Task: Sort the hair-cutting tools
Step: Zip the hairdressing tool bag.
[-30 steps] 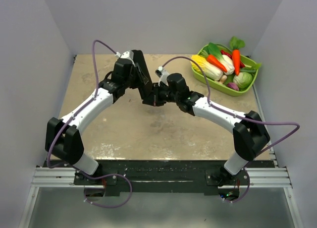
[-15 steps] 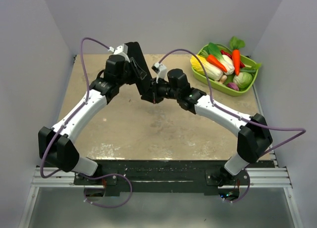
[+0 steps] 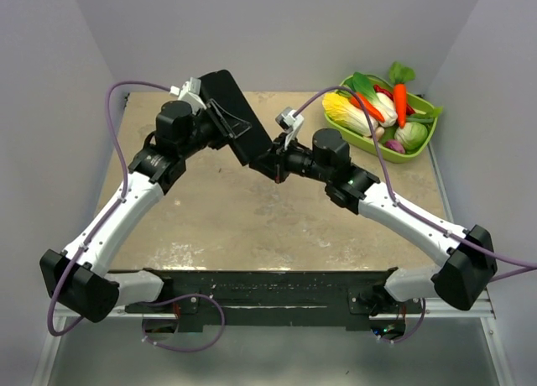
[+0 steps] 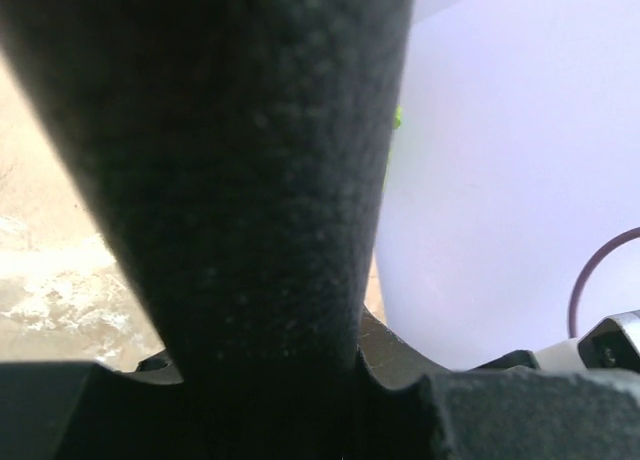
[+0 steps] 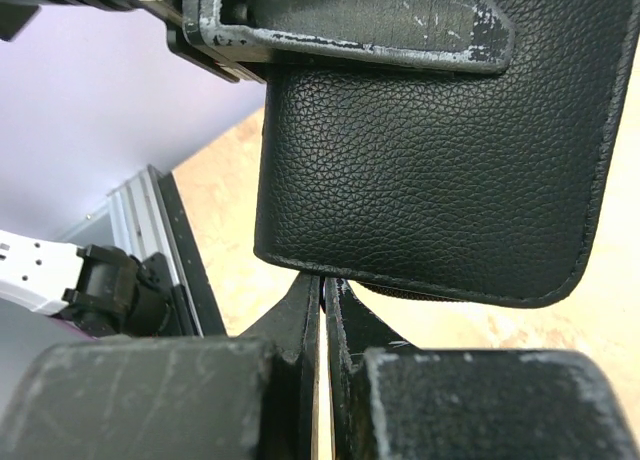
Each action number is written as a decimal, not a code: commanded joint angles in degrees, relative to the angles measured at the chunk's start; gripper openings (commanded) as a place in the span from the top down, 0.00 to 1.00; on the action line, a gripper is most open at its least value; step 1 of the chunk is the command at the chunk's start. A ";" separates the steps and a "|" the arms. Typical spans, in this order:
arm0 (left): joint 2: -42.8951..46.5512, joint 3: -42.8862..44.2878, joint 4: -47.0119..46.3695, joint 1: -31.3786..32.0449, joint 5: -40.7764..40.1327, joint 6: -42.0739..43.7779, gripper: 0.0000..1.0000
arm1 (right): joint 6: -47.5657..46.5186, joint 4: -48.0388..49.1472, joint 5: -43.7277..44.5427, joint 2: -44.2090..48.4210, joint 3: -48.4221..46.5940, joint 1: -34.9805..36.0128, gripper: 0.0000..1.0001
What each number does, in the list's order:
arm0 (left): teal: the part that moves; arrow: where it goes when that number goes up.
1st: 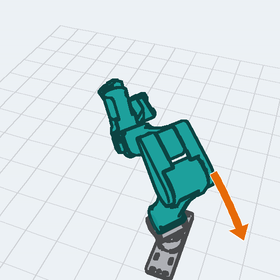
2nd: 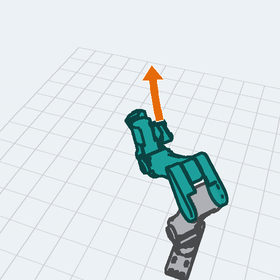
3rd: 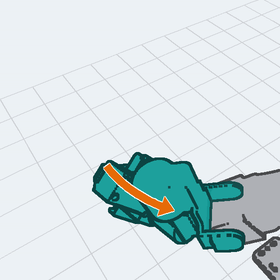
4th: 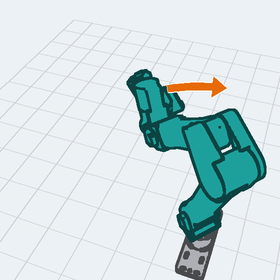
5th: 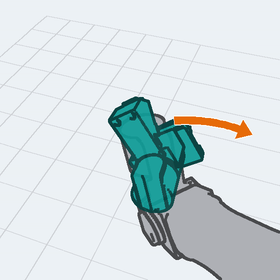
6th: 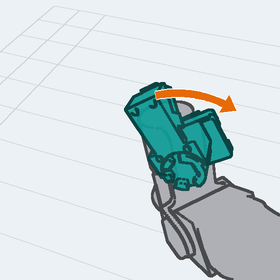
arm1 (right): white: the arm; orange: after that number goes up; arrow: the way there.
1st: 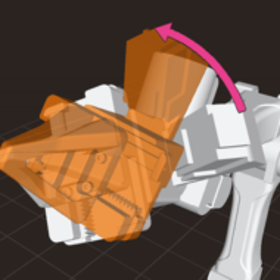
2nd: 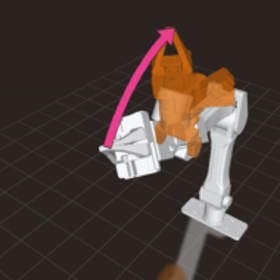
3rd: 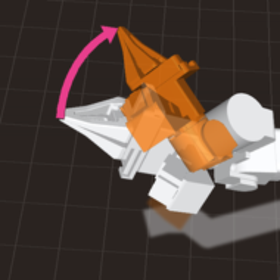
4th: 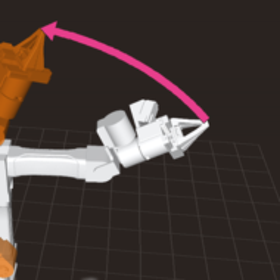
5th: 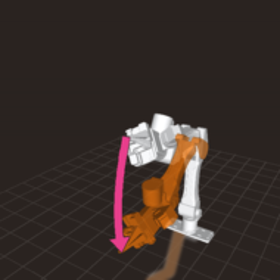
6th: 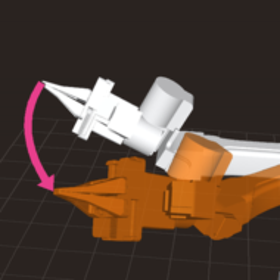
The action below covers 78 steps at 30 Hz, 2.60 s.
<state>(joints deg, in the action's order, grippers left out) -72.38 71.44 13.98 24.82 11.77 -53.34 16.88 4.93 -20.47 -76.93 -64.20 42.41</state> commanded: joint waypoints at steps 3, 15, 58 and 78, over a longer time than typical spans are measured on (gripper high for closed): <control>4.44 -0.77 1.49 3.21 7.57 -5.46 1.00 | 0.34 13.53 9.14 0.99 -1.00 -1.73 1.00; -0.12 4.92 1.14 5.94 -6.49 -0.63 1.00 | 1.75 7.74 4.21 3.71 -4.70 4.78 1.00; 1.09 8.89 -1.85 -4.77 2.38 1.57 1.00 | -2.13 -26.90 17.90 21.10 14.19 8.30 1.00; 6.72 0.19 -5.11 -5.48 35.15 2.10 1.00 | -8.96 -28.74 25.57 18.21 10.77 6.19 1.00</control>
<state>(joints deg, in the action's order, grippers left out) -73.23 70.22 16.38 21.23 36.16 -53.71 14.94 -10.20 2.76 -59.22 -53.32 50.00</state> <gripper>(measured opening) 0.326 0.010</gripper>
